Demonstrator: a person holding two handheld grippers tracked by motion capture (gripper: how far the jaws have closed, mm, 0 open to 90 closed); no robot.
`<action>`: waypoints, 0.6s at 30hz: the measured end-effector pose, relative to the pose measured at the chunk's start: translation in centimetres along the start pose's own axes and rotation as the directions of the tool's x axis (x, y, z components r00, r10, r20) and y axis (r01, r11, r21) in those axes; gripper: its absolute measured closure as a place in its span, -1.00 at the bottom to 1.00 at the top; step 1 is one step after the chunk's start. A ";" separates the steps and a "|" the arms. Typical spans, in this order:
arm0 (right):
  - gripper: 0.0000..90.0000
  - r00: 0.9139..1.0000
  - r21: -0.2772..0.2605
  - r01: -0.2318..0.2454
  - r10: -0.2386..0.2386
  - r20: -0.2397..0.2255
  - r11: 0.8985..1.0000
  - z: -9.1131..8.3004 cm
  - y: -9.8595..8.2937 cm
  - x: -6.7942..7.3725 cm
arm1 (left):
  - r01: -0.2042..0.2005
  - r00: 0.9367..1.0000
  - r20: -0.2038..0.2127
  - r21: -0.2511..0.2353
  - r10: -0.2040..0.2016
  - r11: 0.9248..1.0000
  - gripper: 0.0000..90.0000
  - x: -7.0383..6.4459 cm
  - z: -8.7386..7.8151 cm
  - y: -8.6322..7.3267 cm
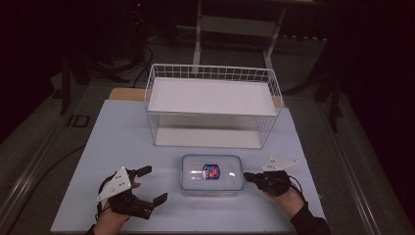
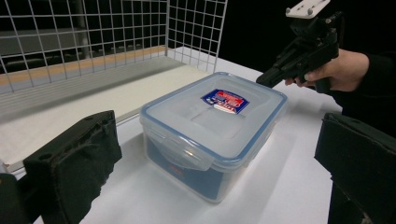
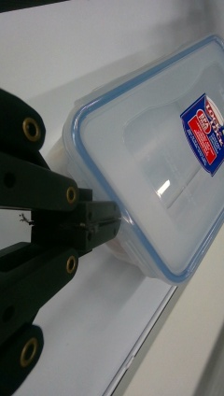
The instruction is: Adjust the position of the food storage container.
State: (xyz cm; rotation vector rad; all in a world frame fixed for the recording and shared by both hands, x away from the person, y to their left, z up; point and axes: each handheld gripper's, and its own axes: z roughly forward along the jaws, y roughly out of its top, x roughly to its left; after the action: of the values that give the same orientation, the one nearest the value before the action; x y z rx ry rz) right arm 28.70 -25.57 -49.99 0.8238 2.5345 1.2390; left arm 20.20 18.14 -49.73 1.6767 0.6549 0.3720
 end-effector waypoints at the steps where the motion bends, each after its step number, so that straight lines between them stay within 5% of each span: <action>1: 1.00 1.000 0.000 0.001 -0.001 -0.004 1.000 0.1 0.1 0.0 | 0.000 1.000 0.001 0.001 0.000 1.000 -1.00 0.0 0.0 0.0; 10: 0.98 1.000 -0.013 0.022 -0.022 -0.004 1.000 0.2 0.5 0.5 | 0.003 1.000 -0.001 -0.002 -0.003 1.000 -1.00 -0.1 0.1 -0.1; 14: 0.77 1.000 -0.052 0.017 -0.018 -0.006 0.998 -0.8 0.7 0.5 | 0.035 0.999 0.010 -0.042 -0.034 0.999 -1.00 -0.1 0.2 0.1; 18: 0.28 1.000 -0.095 0.006 -0.005 0.012 0.995 -1.8 0.9 0.7 | 0.006 1.000 0.004 -0.030 -0.006 1.000 -1.00 -0.1 0.3 0.3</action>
State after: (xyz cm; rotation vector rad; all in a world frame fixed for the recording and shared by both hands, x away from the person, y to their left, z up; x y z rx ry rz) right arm 27.75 -25.98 -48.13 0.7996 2.4457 1.3377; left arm 20.41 17.81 -49.46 1.6462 0.6478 0.3724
